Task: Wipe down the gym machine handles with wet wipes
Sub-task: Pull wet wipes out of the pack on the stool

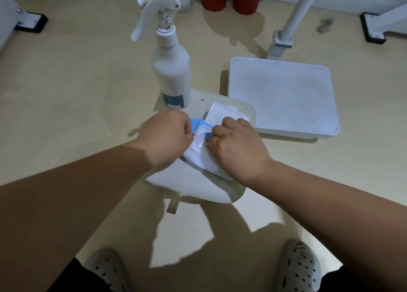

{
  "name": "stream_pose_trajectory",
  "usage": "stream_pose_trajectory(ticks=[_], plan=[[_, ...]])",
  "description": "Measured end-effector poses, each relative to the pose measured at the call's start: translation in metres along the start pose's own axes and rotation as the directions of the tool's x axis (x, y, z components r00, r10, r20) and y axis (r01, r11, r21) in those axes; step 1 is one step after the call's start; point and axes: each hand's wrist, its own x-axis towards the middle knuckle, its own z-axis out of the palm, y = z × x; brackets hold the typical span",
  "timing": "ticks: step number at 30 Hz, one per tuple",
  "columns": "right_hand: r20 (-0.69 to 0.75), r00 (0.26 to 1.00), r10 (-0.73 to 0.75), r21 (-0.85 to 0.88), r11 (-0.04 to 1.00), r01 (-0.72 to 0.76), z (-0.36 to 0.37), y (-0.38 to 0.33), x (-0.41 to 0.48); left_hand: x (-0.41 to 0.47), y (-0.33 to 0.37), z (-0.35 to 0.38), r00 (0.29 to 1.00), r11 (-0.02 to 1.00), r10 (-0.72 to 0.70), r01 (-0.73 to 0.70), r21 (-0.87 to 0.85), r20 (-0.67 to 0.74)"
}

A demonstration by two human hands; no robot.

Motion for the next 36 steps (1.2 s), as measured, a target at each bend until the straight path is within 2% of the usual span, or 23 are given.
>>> stream_pose_trajectory(ticks=[3,6,14,21,25,29,36], plan=[[-0.014,1.000,-0.026,-0.008,1.000,0.026,0.001,0.001,0.000,-0.002,0.001,-0.001,1.000,1.000,0.008,-0.008,-0.005,-0.007],[-0.007,1.000,0.013,0.016,1.000,-0.013,0.006,0.002,0.001,-0.004,0.001,-0.003,1.000,1.000,0.016,-0.016,-0.013,-0.010],[0.087,0.989,0.115,0.253,0.958,-0.134,0.003,0.010,-0.005,-0.002,0.004,-0.006,1.000,1.000,0.000,-0.001,-0.016,-0.003],[0.101,0.993,0.066,0.396,0.913,-0.101,-0.007,0.035,-0.008,-0.001,0.006,-0.007,0.999,0.999,0.024,-0.023,0.026,-0.025],[0.120,0.989,0.089,0.455,0.880,-0.134,-0.008,0.042,-0.011,-0.001,0.006,-0.004,0.999,0.999,0.035,-0.035,0.028,-0.012],[0.070,0.994,0.082,0.461,0.881,-0.106,-0.009,0.036,-0.008,-0.001,0.006,-0.004,0.999,0.999,0.041,-0.041,0.032,-0.002],[-0.015,1.000,0.018,0.296,0.955,-0.013,-0.002,0.022,0.001,-0.002,0.006,-0.003,0.998,0.996,0.061,-0.059,0.065,-0.027]])
